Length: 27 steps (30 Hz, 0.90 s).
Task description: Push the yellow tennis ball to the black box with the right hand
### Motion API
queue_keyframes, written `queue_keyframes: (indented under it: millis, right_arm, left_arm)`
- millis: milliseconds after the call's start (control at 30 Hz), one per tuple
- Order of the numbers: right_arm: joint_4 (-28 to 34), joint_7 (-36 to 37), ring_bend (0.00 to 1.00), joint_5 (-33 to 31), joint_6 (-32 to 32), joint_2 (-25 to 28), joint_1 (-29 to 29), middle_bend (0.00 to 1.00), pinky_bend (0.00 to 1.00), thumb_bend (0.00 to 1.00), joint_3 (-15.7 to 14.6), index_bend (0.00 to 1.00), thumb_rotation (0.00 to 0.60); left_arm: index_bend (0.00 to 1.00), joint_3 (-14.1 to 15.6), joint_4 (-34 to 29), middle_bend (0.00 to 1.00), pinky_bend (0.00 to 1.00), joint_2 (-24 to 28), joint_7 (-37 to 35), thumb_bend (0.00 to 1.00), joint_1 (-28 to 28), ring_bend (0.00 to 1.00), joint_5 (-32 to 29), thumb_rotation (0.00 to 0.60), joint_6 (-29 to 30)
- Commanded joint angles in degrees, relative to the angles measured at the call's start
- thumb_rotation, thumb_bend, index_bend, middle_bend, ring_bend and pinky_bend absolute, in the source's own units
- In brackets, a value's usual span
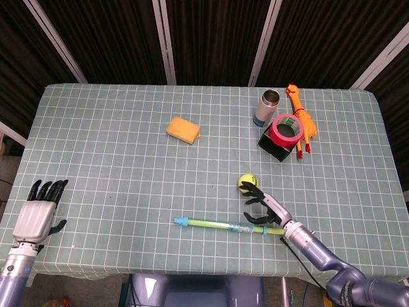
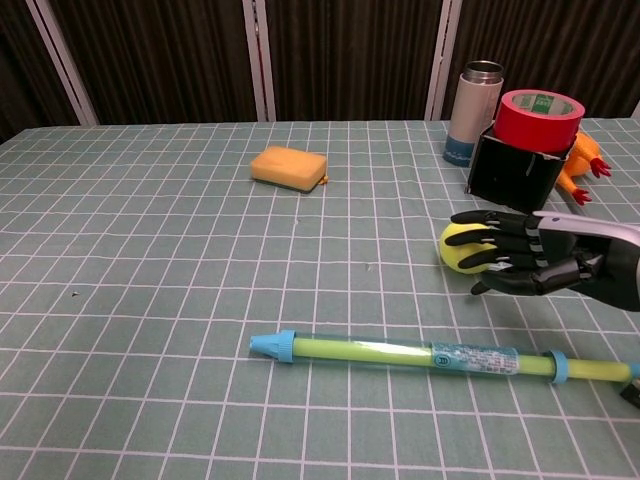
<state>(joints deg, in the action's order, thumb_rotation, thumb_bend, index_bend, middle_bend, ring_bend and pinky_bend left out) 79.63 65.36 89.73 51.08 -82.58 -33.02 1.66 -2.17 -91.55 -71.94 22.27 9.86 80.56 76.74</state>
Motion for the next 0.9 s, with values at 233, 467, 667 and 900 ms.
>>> queue_keyframes:
  millis: [233, 467, 667, 900]
  right_arm:
    - [-3.84, 3.39, 0.15, 0.4, 0.59, -0.42, -1.4, 0.1, 0.23, 0.46, -0.17, 0.02, 0.6]
    - [-5.92, 4.2, 0.15, 1.11, 0.67, -0.18, -2.43, 0.1, 0.23, 0.46, -0.83, 0.02, 0.6]
    - [-9.3, 4.83, 0.14, 1.64, -1.13, 0.27, -3.61, 0.1, 0.23, 0.46, -2.34, 0.02, 0.6]
    - [-9.6, 7.05, 0.14, 1.75, -1.01, 1.92, -3.14, 0.1, 0.23, 0.46, -4.2, 0.02, 0.6]
  left_arm:
    - [0.0, -0.17, 0.46, 0.09, 0.03, -0.55, 0.89, 0.17, 0.34, 0.07, -0.95, 0.6, -0.13]
    - [0.0, -0.26, 0.84, 0.1, 0.03, -1.08, 1.99, 0.17, 0.46, 0.07, -1.43, 0.6, 0.23]
    - [0.0, -0.34, 1.03, 0.1, 0.03, -1.57, 2.71, 0.17, 0.69, 0.07, -2.23, 0.6, -0.06]
    - [0.0, -0.27, 1.19, 0.1, 0.03, -2.08, 3.69, 0.17, 1.3, 0.07, -2.86, 0.6, -0.91]
